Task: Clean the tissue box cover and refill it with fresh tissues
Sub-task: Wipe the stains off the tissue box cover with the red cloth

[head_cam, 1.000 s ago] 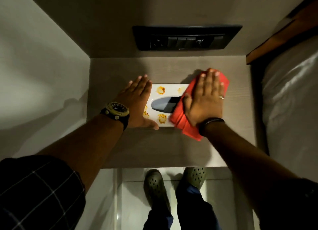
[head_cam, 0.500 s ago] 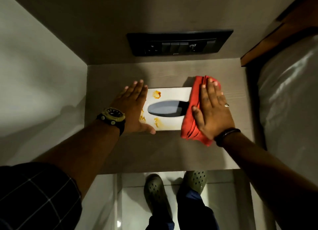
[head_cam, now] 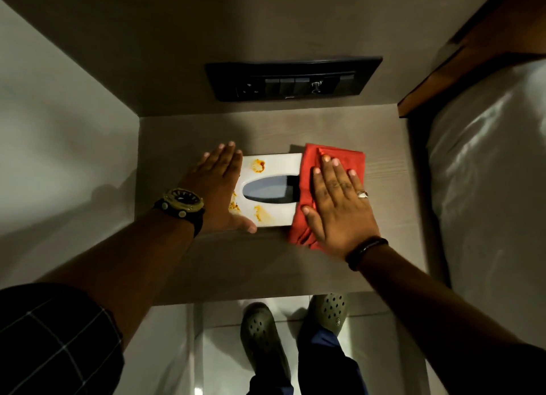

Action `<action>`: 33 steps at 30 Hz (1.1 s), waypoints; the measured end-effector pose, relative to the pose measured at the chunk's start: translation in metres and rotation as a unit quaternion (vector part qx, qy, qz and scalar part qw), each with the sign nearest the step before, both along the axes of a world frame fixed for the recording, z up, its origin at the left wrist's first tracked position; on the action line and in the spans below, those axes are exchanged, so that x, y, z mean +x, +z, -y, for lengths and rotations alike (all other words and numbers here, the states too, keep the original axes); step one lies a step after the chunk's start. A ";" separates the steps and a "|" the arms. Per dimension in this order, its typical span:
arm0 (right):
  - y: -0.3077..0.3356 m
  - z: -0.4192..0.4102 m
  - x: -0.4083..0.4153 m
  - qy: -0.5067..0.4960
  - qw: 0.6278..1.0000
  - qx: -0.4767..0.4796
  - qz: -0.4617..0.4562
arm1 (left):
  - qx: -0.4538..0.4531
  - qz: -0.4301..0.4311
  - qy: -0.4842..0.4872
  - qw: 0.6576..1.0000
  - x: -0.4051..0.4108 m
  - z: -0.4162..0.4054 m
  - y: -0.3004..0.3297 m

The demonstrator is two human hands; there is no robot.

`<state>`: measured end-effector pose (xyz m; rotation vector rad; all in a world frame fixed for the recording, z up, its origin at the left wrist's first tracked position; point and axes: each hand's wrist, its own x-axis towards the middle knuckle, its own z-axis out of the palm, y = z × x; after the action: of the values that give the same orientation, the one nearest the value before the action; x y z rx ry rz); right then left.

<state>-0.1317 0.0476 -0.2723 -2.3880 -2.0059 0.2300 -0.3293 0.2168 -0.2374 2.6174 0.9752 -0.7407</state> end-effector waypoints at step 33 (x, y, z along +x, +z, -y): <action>0.008 -0.036 -0.014 -0.081 0.996 -0.035 0.002 | -0.007 0.001 -0.001 1.000 0.000 -0.001 -0.003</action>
<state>-0.1452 0.0839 -0.2640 -2.5783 -1.8214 0.2978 -0.3289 0.2180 -0.2399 2.6080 0.9631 -0.7435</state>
